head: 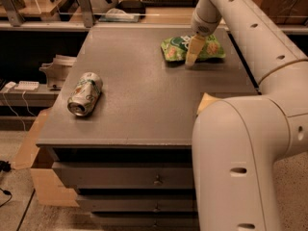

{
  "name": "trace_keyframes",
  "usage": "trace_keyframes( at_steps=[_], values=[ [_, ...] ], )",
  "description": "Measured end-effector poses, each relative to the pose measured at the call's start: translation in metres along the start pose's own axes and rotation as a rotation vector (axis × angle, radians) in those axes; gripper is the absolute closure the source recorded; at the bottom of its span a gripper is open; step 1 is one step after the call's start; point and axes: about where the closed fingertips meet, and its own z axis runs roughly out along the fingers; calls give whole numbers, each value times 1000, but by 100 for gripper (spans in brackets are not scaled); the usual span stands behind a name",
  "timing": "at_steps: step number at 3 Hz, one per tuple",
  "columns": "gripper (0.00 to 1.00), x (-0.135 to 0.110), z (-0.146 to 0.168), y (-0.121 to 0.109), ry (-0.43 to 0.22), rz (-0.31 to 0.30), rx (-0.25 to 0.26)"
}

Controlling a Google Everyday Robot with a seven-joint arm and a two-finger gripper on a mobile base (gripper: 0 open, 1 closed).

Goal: Move green rice chip bag near sponge

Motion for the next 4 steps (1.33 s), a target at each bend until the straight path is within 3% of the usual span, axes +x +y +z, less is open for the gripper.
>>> trace_keyframes(
  at_steps=[1,4],
  values=[
    [18,-1,15,3,-9,7,-24],
    [87,2,15,9,-38,22,-57]
  ],
)
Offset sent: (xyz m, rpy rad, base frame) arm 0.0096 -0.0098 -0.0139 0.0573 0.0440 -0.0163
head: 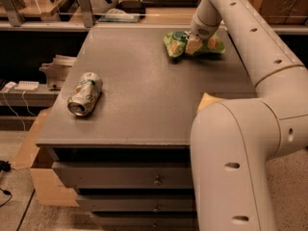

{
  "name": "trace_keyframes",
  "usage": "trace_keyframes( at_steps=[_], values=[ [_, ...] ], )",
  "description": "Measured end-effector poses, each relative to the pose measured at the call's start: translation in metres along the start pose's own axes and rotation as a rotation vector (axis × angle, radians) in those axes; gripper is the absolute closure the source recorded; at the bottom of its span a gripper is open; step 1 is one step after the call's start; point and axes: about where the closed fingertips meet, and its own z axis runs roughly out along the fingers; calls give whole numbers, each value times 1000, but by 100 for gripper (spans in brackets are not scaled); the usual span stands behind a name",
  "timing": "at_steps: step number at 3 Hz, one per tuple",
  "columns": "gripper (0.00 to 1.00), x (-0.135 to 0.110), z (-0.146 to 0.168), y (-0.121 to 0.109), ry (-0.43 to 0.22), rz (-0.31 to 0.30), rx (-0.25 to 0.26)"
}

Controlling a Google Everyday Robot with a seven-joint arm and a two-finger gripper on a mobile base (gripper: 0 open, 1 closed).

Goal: Move green rice chip bag near sponge

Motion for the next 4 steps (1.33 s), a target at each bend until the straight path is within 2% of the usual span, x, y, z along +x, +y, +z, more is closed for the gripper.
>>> trace_keyframes(
  at_steps=[1,2,3,4],
  values=[
    [100,-7,-31,-10,-32,-24,47],
    [100,-19,-78,-16,-62,-87,93],
    [100,-37,-107,4,-92,-168,49],
    [100,-49,-119,42,-109,-203,-71]
  ],
)
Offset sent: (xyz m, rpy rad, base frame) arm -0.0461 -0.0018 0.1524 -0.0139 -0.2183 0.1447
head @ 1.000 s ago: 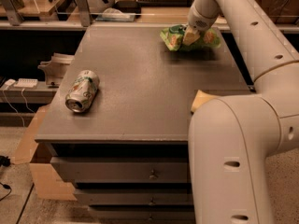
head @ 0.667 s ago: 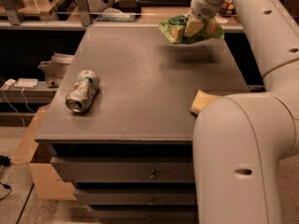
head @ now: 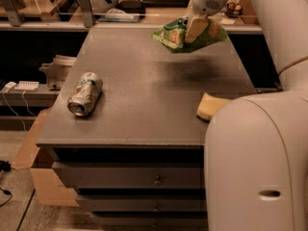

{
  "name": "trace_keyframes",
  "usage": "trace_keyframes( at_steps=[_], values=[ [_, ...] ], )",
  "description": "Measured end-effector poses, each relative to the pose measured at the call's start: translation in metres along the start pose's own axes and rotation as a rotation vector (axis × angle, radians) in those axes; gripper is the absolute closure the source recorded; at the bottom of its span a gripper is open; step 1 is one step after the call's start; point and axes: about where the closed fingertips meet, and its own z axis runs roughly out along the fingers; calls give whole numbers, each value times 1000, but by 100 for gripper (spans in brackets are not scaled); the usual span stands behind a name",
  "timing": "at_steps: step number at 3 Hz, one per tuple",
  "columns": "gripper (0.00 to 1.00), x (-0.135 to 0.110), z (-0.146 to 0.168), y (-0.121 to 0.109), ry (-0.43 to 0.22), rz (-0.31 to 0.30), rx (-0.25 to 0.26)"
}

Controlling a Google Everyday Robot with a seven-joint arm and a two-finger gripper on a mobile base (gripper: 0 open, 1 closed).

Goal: Move green rice chip bag near sponge

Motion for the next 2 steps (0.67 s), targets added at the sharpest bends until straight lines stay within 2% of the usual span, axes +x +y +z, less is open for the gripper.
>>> trace_keyframes(
  at_steps=[1,2],
  values=[
    [100,-12,-2,33,-4,15,-116],
    [100,-11,1,58,13,73,-196]
  ],
)
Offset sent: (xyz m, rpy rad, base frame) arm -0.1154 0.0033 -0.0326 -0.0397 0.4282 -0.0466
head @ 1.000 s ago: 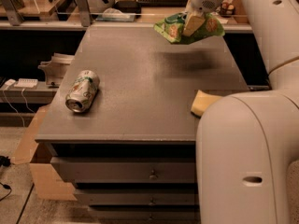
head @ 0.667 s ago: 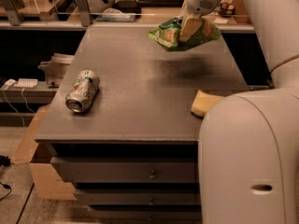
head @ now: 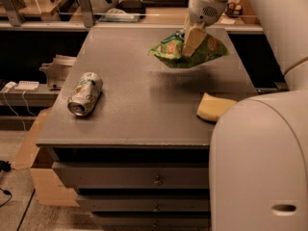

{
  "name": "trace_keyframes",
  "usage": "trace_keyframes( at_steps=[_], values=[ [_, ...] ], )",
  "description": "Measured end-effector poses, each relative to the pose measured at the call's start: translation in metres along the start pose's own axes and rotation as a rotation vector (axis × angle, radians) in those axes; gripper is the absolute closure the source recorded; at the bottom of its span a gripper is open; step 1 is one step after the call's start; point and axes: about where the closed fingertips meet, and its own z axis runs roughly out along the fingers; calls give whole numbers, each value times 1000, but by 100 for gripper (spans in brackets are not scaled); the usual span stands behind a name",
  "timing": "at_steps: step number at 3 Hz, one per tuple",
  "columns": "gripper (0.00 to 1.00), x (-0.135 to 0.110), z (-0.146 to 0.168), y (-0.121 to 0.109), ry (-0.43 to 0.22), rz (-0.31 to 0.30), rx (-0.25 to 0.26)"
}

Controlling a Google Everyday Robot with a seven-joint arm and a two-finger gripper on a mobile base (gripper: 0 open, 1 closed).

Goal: Move green rice chip bag near sponge

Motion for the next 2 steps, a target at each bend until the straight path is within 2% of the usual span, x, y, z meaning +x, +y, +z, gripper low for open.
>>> trace_keyframes(
  at_steps=[2],
  values=[
    [100,32,-1,33,88,155,-63]
  ],
)
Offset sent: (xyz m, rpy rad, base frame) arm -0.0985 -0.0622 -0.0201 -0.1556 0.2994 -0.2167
